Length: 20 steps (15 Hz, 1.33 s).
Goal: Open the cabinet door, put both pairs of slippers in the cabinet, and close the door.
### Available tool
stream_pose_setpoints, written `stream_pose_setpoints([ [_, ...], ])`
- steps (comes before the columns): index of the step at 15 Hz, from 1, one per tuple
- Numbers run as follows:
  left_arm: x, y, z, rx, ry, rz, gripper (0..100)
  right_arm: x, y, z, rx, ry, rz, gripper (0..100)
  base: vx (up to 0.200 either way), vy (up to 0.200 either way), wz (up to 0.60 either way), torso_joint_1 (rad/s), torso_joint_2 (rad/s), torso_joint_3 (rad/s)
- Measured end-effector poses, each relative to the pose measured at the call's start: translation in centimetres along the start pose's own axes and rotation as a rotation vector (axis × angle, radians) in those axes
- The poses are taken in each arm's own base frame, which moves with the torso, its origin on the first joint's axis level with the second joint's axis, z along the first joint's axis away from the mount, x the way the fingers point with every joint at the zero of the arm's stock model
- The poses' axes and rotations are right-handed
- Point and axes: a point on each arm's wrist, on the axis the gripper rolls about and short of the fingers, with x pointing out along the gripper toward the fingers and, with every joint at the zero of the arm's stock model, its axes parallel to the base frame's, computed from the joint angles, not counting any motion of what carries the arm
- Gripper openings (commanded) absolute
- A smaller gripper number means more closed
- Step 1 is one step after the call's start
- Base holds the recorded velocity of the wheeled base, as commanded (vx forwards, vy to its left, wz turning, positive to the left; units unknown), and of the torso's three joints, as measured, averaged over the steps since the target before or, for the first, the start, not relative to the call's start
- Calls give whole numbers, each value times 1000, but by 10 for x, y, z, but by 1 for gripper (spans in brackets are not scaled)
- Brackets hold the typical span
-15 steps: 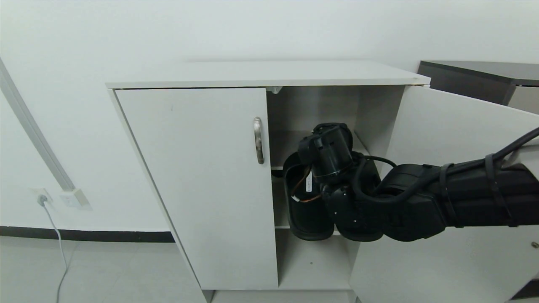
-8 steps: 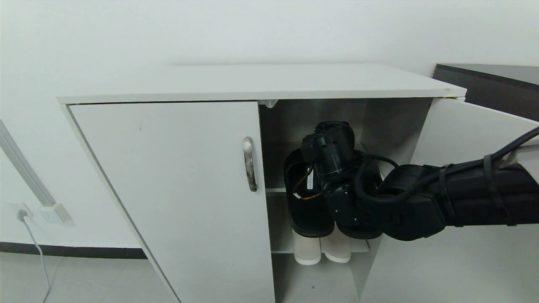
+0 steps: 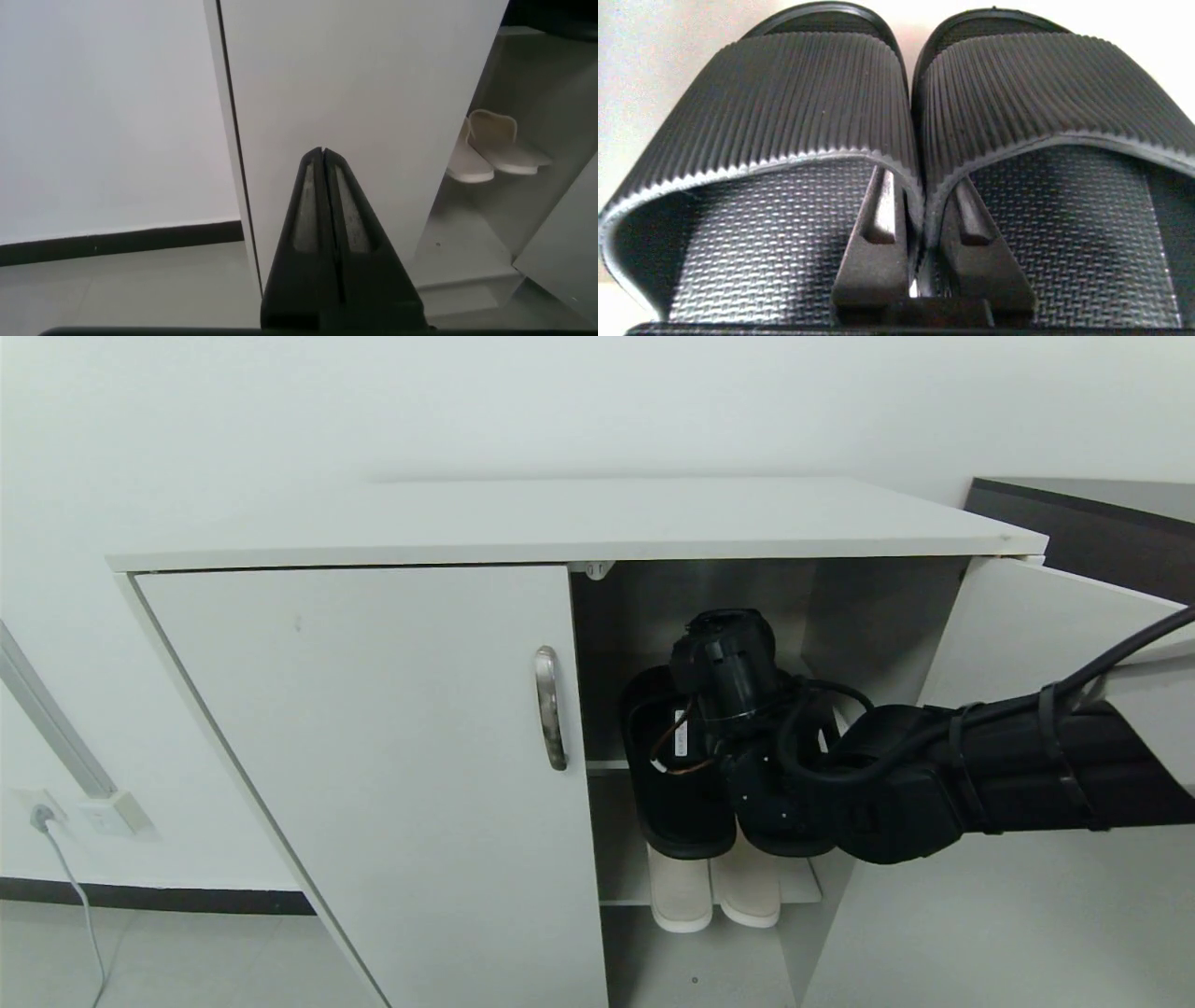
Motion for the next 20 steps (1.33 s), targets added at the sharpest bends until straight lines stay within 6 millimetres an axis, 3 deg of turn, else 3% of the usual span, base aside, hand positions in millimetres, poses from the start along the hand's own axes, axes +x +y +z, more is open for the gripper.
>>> stream_pose_setpoints([
  [13, 0, 0, 0, 0, 0, 0, 0, 55, -3, 33, 42, -17, -33, 0, 0, 0, 0, 0, 0, 0],
  [20, 0, 0, 0, 0, 0, 0, 0, 72, -6, 24, 47, -1, -59, 0, 0, 0, 0, 0, 0, 0],
])
